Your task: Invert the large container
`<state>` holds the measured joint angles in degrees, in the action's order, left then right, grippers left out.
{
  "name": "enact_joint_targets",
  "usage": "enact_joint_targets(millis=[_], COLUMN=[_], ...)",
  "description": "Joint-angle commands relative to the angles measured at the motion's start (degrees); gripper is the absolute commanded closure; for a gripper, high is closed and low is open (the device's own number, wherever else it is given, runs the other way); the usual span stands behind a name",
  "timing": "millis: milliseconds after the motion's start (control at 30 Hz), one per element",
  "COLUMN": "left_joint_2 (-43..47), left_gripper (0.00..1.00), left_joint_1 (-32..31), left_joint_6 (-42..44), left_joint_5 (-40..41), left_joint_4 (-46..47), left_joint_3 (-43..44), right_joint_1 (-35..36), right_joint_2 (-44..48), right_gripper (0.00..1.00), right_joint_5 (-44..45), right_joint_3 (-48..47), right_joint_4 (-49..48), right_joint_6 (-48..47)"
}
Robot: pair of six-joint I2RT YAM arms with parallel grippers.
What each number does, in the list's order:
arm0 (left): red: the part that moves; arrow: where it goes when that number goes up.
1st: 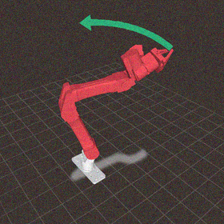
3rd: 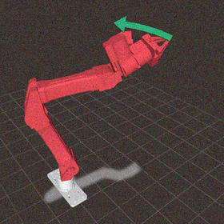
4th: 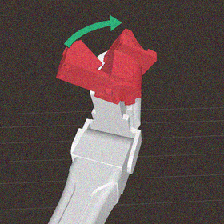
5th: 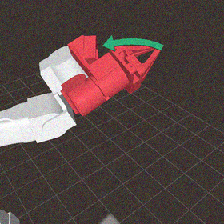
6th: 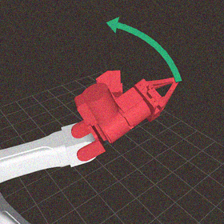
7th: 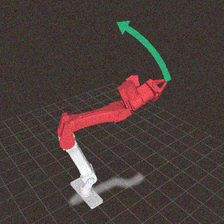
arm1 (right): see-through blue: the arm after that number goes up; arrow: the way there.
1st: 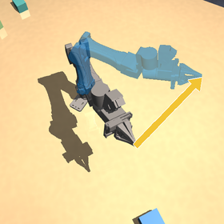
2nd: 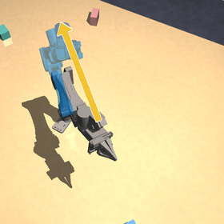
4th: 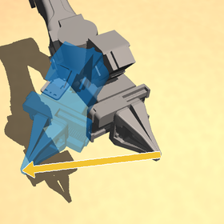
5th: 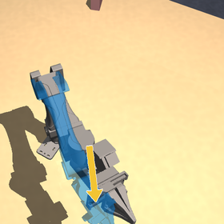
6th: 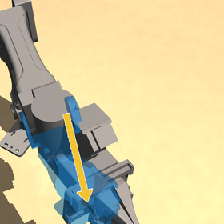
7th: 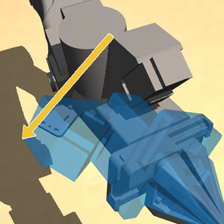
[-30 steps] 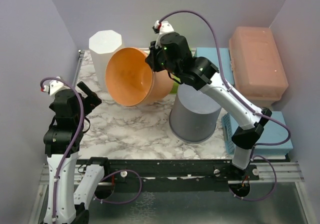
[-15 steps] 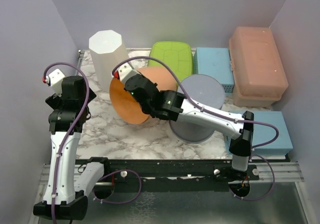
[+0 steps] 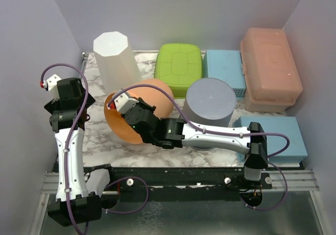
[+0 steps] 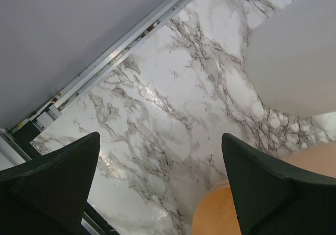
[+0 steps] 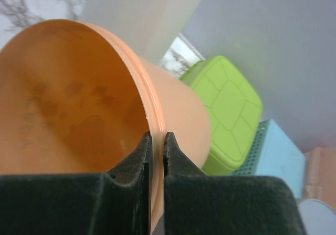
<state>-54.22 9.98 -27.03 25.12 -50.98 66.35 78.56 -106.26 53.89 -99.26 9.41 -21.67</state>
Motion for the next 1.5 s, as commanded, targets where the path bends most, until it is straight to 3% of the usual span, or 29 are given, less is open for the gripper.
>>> enact_joint_targets(millis=[0,167,333,433,567,700,933,1067,1167,1333,1467], left_joint_2=[1.2,3.2,4.7,5.5,6.5,6.2,6.7,10.0,13.9,17.3,19.9], left_gripper=[0.01,0.01,0.01,0.01,0.01,0.01,0.01,0.01,0.05,0.12,0.17], left_joint_1=[1.3,1.4,1.4,1.4,1.4,1.1,0.3,-0.5,-0.6,-0.5,-0.6], left_joint_6=[1.8,0.0,-0.5,-1.7,-4.1,-5.2,-8.3,-11.9,-15.4,-18.9,-18.4], left_joint_5=[-6.9,-10.2,-10.6,-11.4,-13.1,-13.3,-17.6,-21.7,-25.9,-38.4,-40.7], left_joint_4=[1.3,0.6,-2.4,-2.9,-3.3,-4.0,-5.1,-5.8,-5.9,-7.9,-12.0], left_joint_3=[-1.8,-4.5,-4.1,-4.9,-4.9,-2.5,0.7,0.3,-1.5,-5.4,-6.7], right_joint_1=[-0.6,-0.5,-0.6,-0.8,-2.0,-4.3,-9.5,-15.0,-18.4,-23.6,-28.6], right_joint_2=[-0.5,-1.6,-2.3,-2.2,-1.5,0.9,5.4,7.5,8.4,3.4,-1.2], right_gripper=[0.99,0.99,0.98,0.85,0.76,0.53,0.41,0.39,0.31,0.24,0.2], right_joint_5=[-15.9,-27.1,-33.2,-36.5,-40.8,-45.7,-52.3,-57.8,-61.2,-59.9,-60.6], right_joint_3=[1.1,1.3,1.8,1.6,1.5,0.8,-1.1,-1.2,-1.3,-8.7,-12.7], right_joint_4=[14.0,19.1,19.9,20.0,20.0,19.8,18.0,17.1,15.8,20.2,21.0], right_joint_6=[16.9,26.9,31.3,32.2,33.7,35.3,37.2,39.4,39.5,38.6,39.2])
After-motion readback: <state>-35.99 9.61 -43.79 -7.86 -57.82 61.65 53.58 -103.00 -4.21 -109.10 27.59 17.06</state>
